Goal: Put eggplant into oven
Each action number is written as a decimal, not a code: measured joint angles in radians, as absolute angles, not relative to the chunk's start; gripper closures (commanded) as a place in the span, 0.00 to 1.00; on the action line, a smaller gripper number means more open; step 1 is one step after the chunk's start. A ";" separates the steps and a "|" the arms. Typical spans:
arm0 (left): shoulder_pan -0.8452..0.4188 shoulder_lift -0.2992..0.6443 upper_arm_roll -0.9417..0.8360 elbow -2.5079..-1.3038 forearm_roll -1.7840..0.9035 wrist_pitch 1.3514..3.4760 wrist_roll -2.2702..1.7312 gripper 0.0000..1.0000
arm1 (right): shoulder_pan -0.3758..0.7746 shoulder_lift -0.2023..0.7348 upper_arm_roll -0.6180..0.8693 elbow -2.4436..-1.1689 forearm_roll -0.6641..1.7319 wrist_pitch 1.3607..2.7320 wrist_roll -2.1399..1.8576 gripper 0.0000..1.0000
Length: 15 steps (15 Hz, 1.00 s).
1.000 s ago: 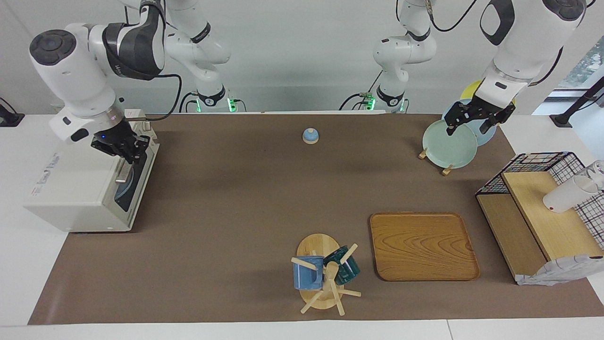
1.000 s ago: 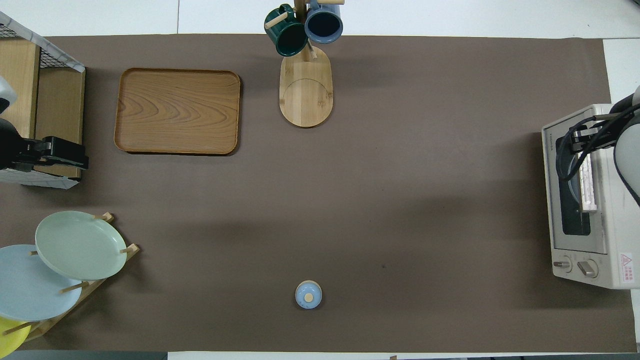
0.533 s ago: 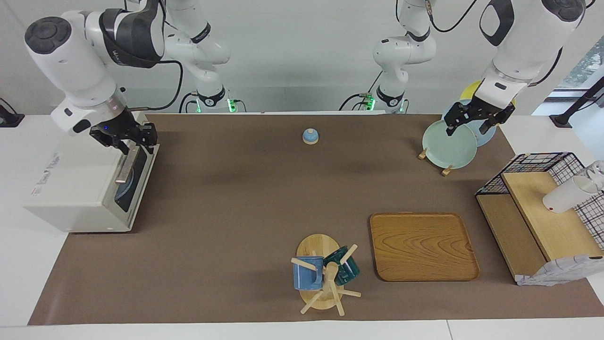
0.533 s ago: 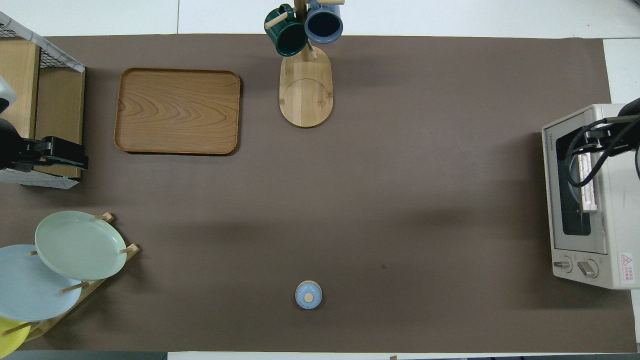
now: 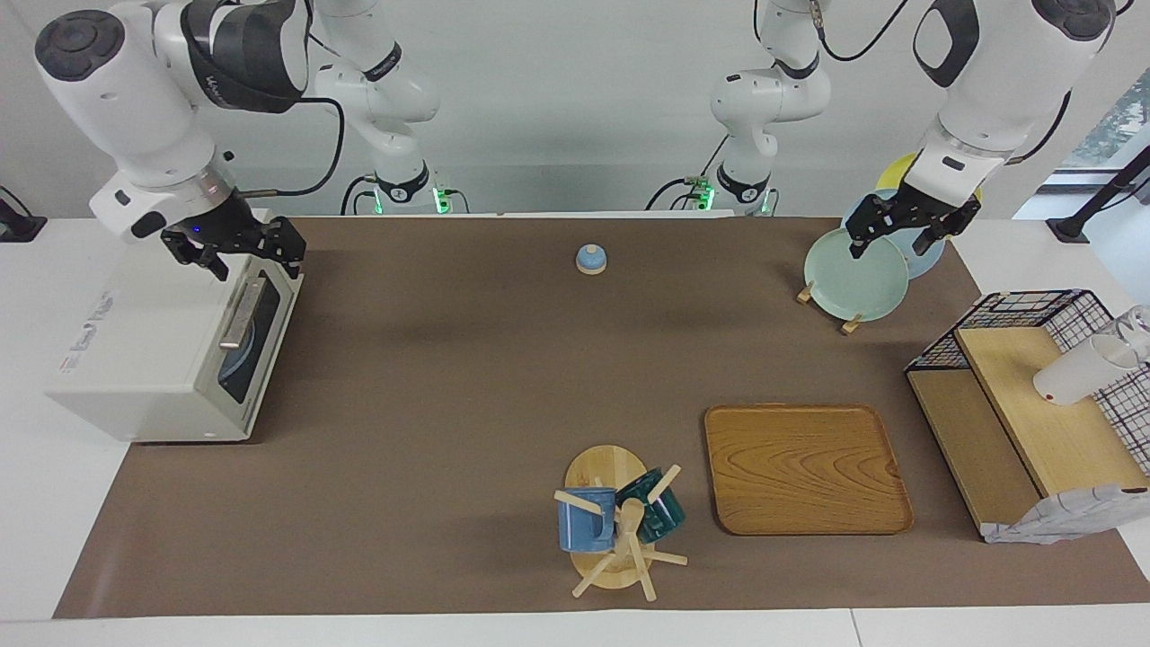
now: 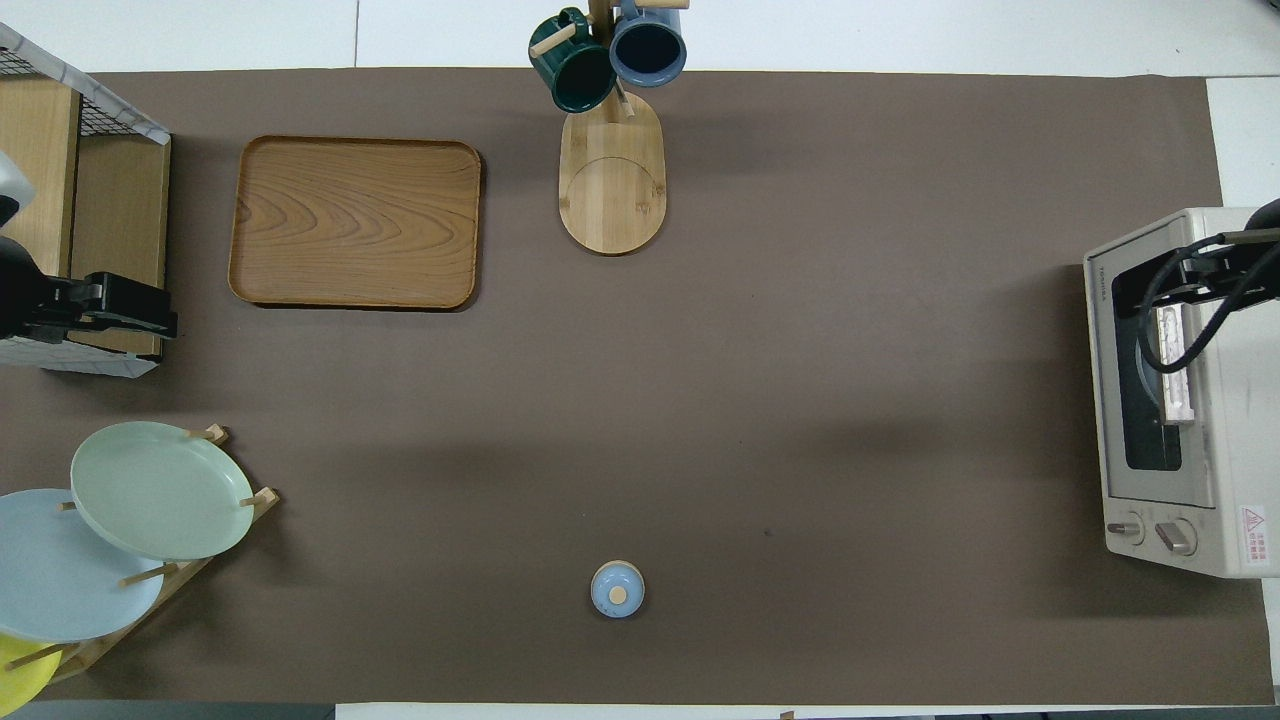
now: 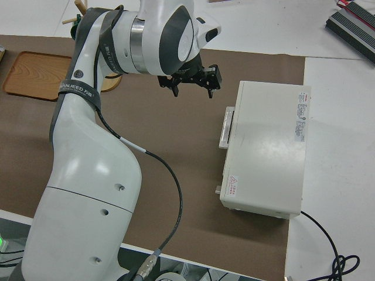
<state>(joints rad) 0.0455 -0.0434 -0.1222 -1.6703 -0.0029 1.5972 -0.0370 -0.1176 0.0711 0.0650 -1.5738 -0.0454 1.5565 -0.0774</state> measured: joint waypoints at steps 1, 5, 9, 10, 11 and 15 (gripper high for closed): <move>0.046 -0.043 -0.122 -1.670 -0.003 1.597 -0.037 0.00 | -0.091 0.069 0.040 -1.572 -0.045 1.556 -0.068 0.00; 0.046 -0.043 -0.122 -1.670 -0.003 1.597 -0.037 0.00 | -0.041 0.047 -0.003 -1.579 -0.045 1.553 -0.060 0.00; 0.046 -0.043 -0.122 -1.670 -0.003 1.597 -0.037 0.00 | -0.028 0.026 -0.029 -1.589 -0.045 1.551 -0.046 0.00; 0.046 -0.043 -0.122 -1.670 -0.003 1.597 -0.037 0.00 | -0.027 0.023 -0.034 -1.592 -0.044 1.551 -0.046 0.00; 0.046 -0.043 -0.122 -1.670 -0.003 1.597 -0.037 0.00 | -0.026 0.022 -0.040 -1.594 -0.044 1.551 -0.044 0.00; 0.046 -0.043 -0.122 -1.670 -0.003 1.597 -0.037 0.00 | -0.018 0.019 -0.064 -1.595 -0.044 1.555 -0.028 0.00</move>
<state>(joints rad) 0.0455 -0.0434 -0.1222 -1.6703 -0.0029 1.5972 -0.0370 -0.0180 0.0192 -0.0637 -1.5954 -0.0441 1.5546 -0.0284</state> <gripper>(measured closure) 0.000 0.000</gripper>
